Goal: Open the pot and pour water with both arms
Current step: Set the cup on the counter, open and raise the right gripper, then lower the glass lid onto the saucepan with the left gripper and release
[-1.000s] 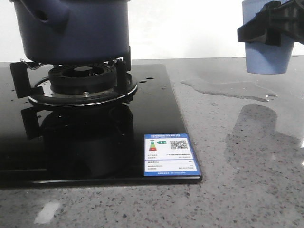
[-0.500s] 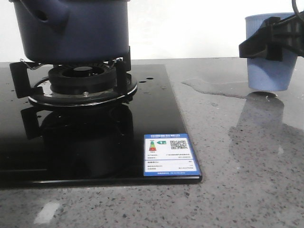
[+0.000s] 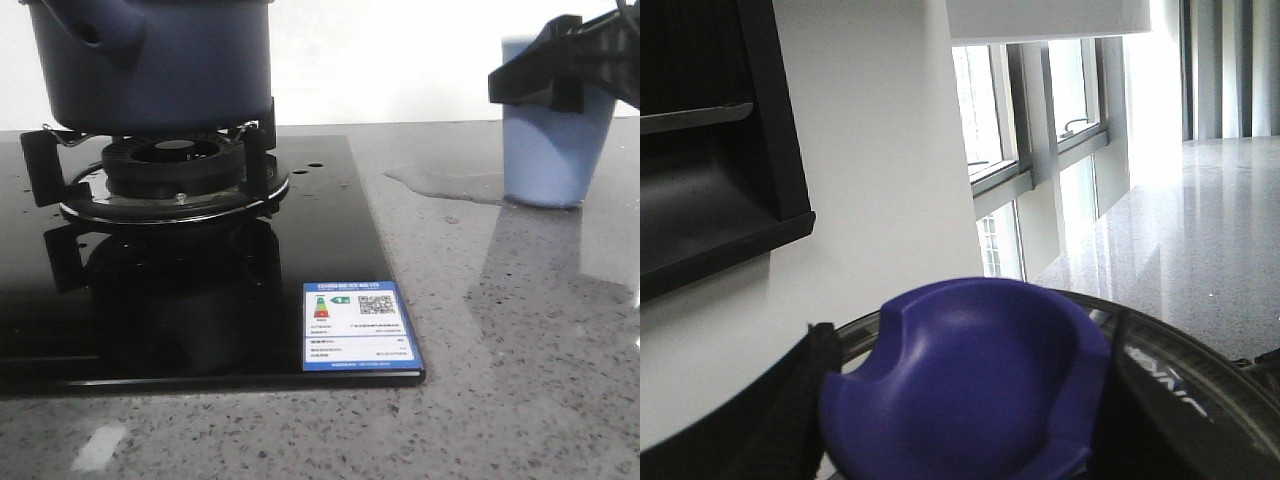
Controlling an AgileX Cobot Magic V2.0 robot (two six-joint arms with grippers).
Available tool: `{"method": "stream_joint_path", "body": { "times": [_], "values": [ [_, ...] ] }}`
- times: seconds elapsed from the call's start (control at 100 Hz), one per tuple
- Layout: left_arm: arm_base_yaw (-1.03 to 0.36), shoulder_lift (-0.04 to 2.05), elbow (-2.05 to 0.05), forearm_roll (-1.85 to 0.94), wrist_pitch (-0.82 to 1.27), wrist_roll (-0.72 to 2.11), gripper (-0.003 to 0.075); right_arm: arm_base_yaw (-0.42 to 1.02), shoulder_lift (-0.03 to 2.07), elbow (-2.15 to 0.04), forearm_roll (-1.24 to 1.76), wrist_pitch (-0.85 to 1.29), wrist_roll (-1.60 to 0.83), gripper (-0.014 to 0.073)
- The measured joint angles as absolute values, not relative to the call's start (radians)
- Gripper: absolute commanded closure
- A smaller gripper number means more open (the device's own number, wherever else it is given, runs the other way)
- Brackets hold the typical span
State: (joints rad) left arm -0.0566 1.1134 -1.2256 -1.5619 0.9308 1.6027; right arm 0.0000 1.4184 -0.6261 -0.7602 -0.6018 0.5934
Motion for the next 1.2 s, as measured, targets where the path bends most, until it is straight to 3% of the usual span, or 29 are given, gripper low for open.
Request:
{"method": "stream_joint_path", "body": {
  "times": [0.63, 0.7, 0.77, 0.94, 1.2],
  "values": [
    [-0.057, 1.113, -1.226, -1.558, 0.931, 1.603, 0.0428, 0.0, 1.237, -0.626, -0.765, -0.646, 0.594, 0.0005],
    [-0.057, 1.113, -1.226, -1.558, 0.929, 1.603, 0.0428, 0.0, 1.196, -0.626, -0.767, -0.646, 0.596, 0.0061],
    [-0.057, 1.113, -1.226, -1.549, 0.919, 1.603, 0.0428, 0.0, 1.137, -0.624, -0.769, -0.653, 0.613, 0.0172],
    [-0.057, 1.155, -1.226, -1.529, 0.893, 1.603, 0.0428, 0.0, 0.942, -0.624, -0.826, -0.658, 0.722, 0.0668],
    [-0.104, 1.345, -1.224, -1.527, 0.813, 1.617, 0.0428, 0.0, 0.696, -0.624, -1.112, -0.661, 0.928, 0.0661]
  ]
}}
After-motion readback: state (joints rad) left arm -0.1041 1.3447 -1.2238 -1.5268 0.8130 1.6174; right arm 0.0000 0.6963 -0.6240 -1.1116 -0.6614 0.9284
